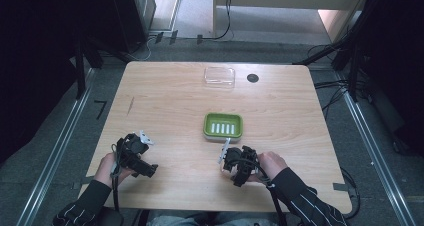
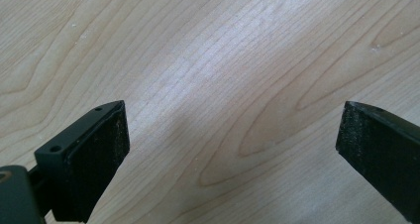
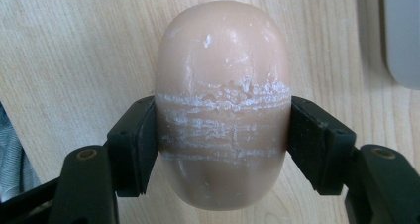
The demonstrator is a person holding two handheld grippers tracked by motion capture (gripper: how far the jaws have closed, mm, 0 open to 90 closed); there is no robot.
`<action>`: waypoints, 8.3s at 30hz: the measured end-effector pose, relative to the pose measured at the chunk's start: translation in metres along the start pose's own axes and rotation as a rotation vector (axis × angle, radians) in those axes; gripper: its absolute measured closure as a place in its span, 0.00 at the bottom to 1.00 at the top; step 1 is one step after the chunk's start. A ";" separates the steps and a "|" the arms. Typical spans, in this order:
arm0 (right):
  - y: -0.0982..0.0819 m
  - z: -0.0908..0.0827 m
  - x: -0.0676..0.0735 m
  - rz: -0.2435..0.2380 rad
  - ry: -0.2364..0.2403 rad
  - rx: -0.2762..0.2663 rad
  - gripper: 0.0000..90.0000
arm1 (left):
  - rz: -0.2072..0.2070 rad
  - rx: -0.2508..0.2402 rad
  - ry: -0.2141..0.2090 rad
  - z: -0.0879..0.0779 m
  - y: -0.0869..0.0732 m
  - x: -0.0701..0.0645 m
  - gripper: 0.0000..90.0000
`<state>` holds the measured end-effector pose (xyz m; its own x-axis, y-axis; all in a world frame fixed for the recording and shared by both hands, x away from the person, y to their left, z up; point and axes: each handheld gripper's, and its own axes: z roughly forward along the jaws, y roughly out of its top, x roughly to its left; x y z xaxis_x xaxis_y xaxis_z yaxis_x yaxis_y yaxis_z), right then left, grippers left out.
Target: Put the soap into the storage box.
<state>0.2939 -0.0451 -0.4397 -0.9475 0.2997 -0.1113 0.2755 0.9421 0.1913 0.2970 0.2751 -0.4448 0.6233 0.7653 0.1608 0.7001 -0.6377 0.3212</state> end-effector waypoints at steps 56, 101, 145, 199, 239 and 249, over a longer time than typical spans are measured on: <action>0.002 -0.024 -0.041 0.092 -0.066 -0.069 0.38 | -0.007 0.003 0.003 -0.001 -0.003 0.000 0.01; 0.026 -0.034 -0.065 0.088 -0.089 -0.116 0.38 | -0.052 0.009 0.020 -0.007 -0.023 0.005 0.01; 0.063 -0.024 -0.093 0.049 -0.080 -0.122 0.38 | -0.067 0.012 0.027 -0.010 -0.031 0.007 0.01; 0.072 0.020 -0.131 0.018 -0.038 -0.082 0.38 | -0.073 0.013 0.018 -0.009 -0.032 0.007 0.01; 0.067 0.024 -0.135 0.019 -0.048 -0.072 0.33 | -0.069 0.017 0.019 -0.009 -0.031 0.006 0.01; 0.064 0.007 -0.133 0.120 -0.034 -0.106 0.18 | -0.072 0.012 0.020 -0.009 -0.032 0.006 0.01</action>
<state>0.4387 -0.0241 -0.4193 -0.9025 0.4153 -0.1140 0.3657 0.8788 0.3066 0.2756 0.3010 -0.4457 0.5643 0.8107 0.1559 0.7472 -0.5818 0.3213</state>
